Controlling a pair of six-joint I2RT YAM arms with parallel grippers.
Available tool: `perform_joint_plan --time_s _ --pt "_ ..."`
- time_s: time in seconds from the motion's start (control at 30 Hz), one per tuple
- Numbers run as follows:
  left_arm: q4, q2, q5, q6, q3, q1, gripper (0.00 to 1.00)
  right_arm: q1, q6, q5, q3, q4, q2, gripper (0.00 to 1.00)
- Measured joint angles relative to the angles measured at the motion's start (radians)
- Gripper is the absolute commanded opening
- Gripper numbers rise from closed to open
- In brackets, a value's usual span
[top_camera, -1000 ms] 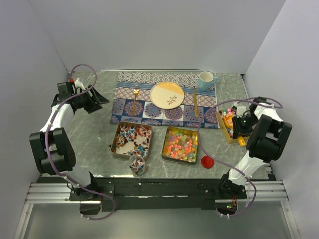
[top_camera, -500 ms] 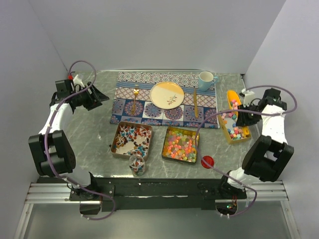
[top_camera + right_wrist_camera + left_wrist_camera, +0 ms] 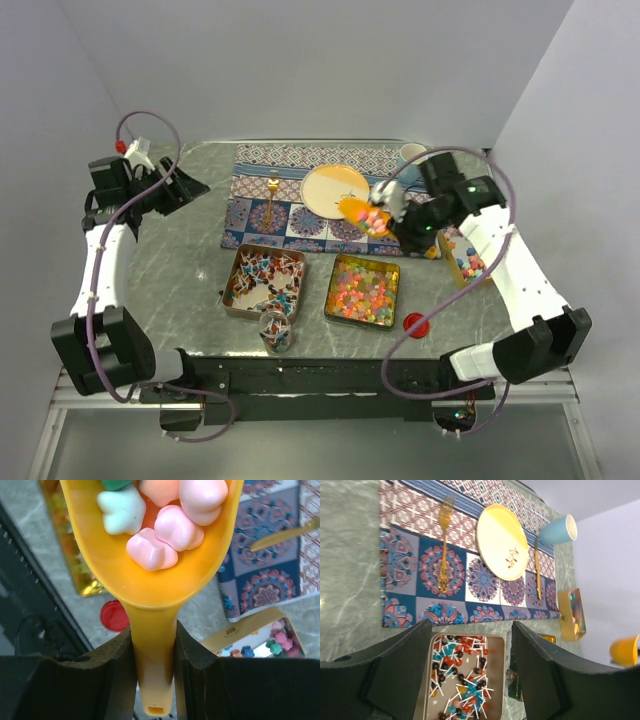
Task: Pack the candies
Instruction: Scoop the fake candies from the storage box, then place the fake candies in the packing bottle.
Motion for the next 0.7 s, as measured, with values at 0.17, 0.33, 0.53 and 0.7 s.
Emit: perform_joint_plan --time_s 0.17,0.33,0.53,0.7 --pt "0.001 -0.057 -0.04 0.002 -0.057 0.03 0.73 0.229 0.002 0.088 0.069 -0.078 0.05 0.0" --pt "-0.006 -0.133 -0.079 0.02 -0.125 0.042 0.74 0.432 -0.007 0.185 0.182 -0.091 0.16 0.0" --pt "0.01 -0.259 -0.099 0.027 -0.195 0.081 0.75 0.599 -0.069 0.322 0.19 -0.095 0.224 0.0" --pt "0.021 -0.32 -0.105 0.027 -0.225 0.106 0.76 0.669 -0.128 0.406 0.19 -0.101 0.257 0.0"
